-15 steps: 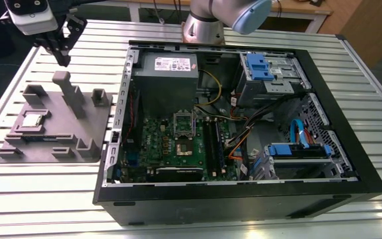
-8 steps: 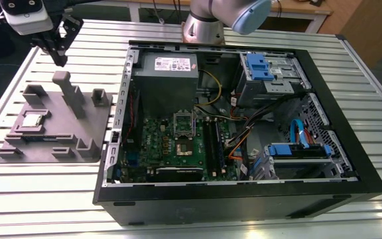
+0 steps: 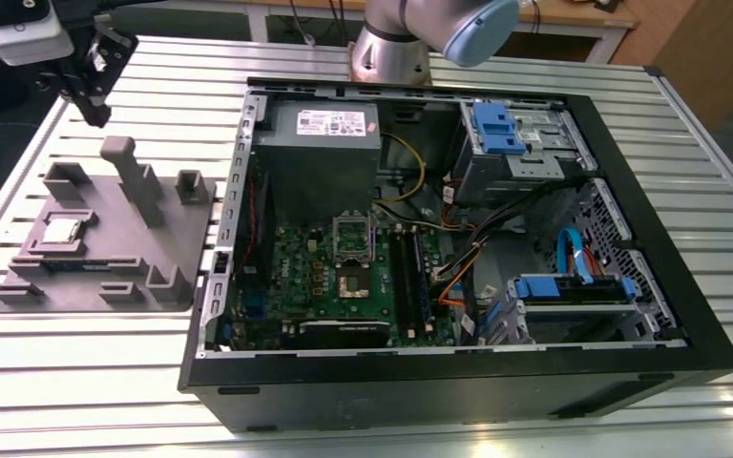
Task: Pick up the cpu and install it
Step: 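Reach for the cpu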
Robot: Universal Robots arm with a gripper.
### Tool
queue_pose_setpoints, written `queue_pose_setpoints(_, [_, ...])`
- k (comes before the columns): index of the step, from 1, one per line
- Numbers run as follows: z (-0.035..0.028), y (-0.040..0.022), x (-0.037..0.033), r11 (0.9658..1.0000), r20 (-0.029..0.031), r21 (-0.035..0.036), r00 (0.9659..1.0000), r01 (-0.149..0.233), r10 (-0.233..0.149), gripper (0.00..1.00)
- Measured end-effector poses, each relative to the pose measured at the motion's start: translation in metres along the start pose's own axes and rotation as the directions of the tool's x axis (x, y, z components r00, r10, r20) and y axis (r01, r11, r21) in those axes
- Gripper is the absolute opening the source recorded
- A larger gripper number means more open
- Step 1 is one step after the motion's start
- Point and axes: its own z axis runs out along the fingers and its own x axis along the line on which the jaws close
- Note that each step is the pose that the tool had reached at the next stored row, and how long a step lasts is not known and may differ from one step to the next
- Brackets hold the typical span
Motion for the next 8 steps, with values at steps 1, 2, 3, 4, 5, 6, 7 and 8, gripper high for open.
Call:
queue_pose_setpoints(1, [0.0000, -0.0002, 0.0025, 1.0000, 0.0000, 0.0000, 1.0000, 0.000, 0.000, 0.10])
queue_pose_setpoints(2, [0.0000, -0.0004, 0.0052, 1.0000, 0.0001, 0.0000, 1.0000, 0.000, 0.000, 0.10])
queue_pose_setpoints(3, [0.0000, -0.0007, 0.0082, 1.0000, 0.0000, 0.0000, 1.0000, 0.000, 0.000, 0.10])
queue_pose_setpoints(4, [0.0000, -0.0009, 0.0112, 1.0000, 0.0000, -0.0001, 1.0000, 0.000, 0.000, 0.10])
queue_pose_setpoints(5, [0.0001, -0.0011, 0.0141, 1.0000, 0.0001, -0.0001, 1.0000, 0.000, 0.000, 0.10])
queue_pose_setpoints(6, [0.0001, -0.0013, 0.0169, 1.0000, 0.0001, -0.0001, 1.0000, 0.000, 0.000, 0.10])
queue_pose_setpoints(7, [0.0000, -0.0015, 0.0195, 1.0000, -0.0001, 0.0000, 1.0000, 0.000, 0.000, 0.10])
queue_pose_setpoints(8, [0.0001, -0.0017, 0.0219, 1.0000, 0.0000, 0.0000, 1.0000, 0.000, 0.000, 0.10])
